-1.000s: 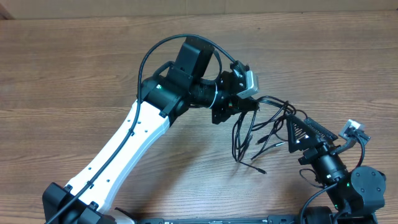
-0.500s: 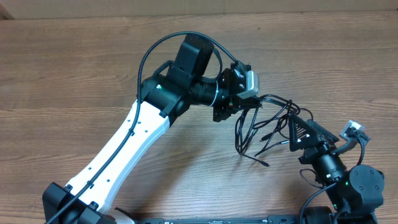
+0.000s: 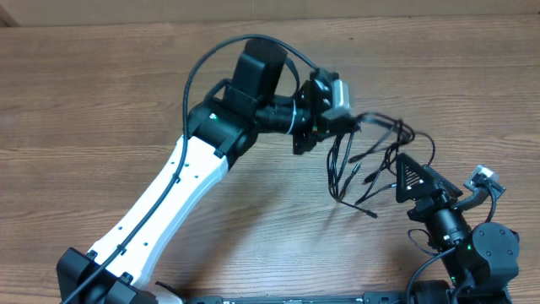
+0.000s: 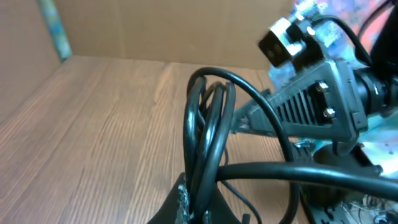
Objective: Untangle cables
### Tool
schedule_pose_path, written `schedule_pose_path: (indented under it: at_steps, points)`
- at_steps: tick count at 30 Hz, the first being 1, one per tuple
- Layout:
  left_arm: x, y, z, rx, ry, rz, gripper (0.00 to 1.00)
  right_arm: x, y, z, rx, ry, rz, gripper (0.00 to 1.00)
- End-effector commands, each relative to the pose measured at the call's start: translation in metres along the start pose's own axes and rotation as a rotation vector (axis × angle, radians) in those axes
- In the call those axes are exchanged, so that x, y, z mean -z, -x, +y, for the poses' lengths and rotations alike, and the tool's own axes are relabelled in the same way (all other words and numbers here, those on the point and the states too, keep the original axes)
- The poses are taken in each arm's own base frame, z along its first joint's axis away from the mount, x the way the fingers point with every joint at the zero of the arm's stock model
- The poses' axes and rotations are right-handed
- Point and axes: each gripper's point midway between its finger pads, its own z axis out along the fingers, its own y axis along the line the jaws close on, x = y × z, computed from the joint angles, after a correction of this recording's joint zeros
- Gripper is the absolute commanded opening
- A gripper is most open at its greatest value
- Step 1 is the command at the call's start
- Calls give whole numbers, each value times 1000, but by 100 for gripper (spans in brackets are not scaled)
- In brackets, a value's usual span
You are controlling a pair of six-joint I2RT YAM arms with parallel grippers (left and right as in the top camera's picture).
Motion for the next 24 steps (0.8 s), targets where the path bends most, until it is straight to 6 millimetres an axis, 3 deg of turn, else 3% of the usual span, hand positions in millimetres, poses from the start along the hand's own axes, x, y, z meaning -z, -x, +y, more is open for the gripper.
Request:
schedule_pose_path:
  at_steps: [1,7,14,24]
  points:
    - [20,23,4,170,21,-64,4,1,4,1,8,-4,-17,90]
    - [18,25,3,254,14,-68,4,3,1,27,103,127,19,89]
    - [5,31,-18,269,-62,-69,4,9,-2,56,131,276,48,92]
    - [-1,49,-43,187,-179,-117,4,8,-1,55,125,269,42,89]
